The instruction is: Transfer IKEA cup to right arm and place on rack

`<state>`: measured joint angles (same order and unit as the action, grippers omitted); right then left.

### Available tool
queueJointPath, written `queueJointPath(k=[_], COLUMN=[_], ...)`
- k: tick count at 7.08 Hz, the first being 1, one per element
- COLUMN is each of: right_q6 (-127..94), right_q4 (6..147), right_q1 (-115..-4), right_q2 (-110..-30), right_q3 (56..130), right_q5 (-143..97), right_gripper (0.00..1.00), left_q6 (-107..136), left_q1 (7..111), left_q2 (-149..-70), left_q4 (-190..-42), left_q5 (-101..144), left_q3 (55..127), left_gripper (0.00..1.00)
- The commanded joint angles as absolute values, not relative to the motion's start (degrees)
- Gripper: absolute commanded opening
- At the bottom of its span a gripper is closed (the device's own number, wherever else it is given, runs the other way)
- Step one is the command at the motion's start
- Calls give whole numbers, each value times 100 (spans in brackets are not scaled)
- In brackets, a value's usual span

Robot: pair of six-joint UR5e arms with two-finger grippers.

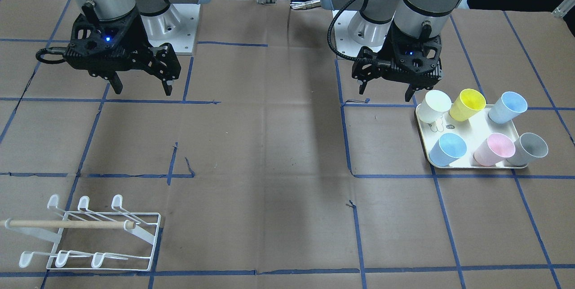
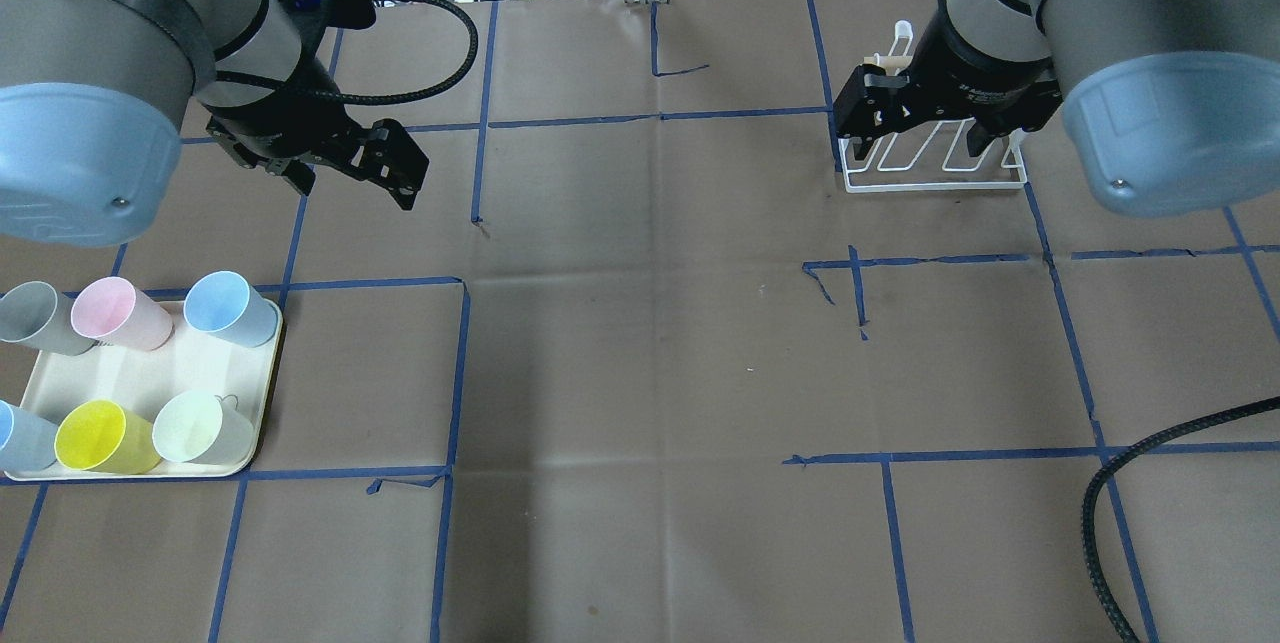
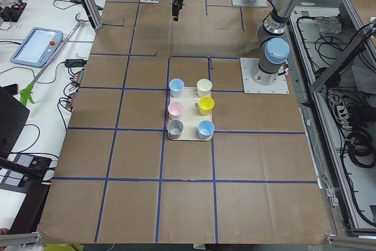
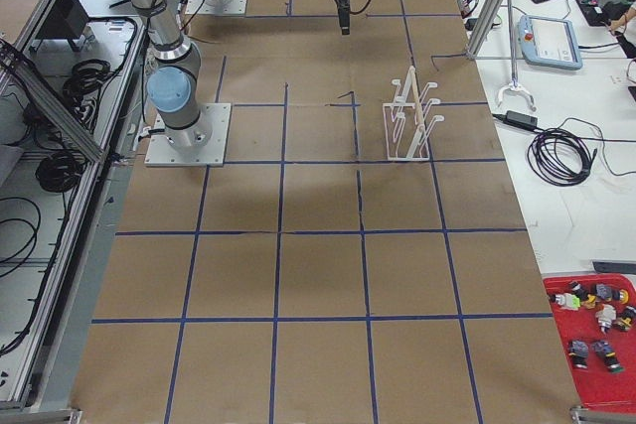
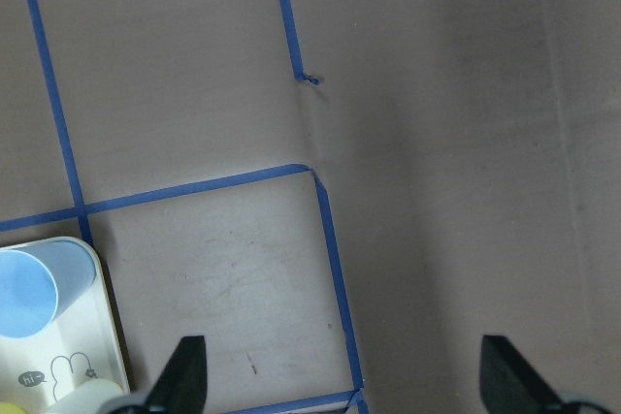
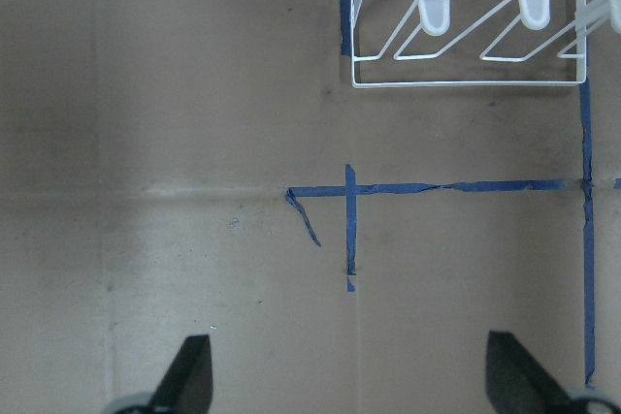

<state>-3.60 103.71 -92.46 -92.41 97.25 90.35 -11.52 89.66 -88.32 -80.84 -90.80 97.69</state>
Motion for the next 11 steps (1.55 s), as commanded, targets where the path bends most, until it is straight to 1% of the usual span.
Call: queueJointPath(k=[1, 4, 6, 7, 9, 10, 11], right_q6=[-360, -360, -360, -360, -526, -1032, -1516], right_q4=[10371, 10371, 10371, 10371, 10389, 10632, 11688], right_q1=[-9246, -9246, -9246, -9246, -9246, -9255, -9255], right_q2=[-9229, -9229, -9246, -9255, -9299, -9238, -9211], right_q3=[9712, 9712, 9712, 9712, 9764, 9799, 9930], right_q5=[9035, 9035, 9026, 9026, 9026, 9018, 8687], right_gripper=[100, 100, 100, 100, 100, 100, 100], left_q6=[-1431, -2124, -2538, -2749, -2795, -2795, -2795], left_q1=[8589, 7501, 6841, 6646, 6574, 6574, 6574], left_q2=[-8702, -8245, -8191, -8209, -8401, -8463, -8647], left_q4=[-8069, -7701, -7471, -7157, -6560, -6531, -6443], left_q5=[-9079, -9062, -9053, -9044, -9035, -9044, -9044], left_q3=[10140, 11045, 11380, 11495, 11514, 11514, 11514], left_gripper=[99, 99, 98, 98, 98, 98, 98])
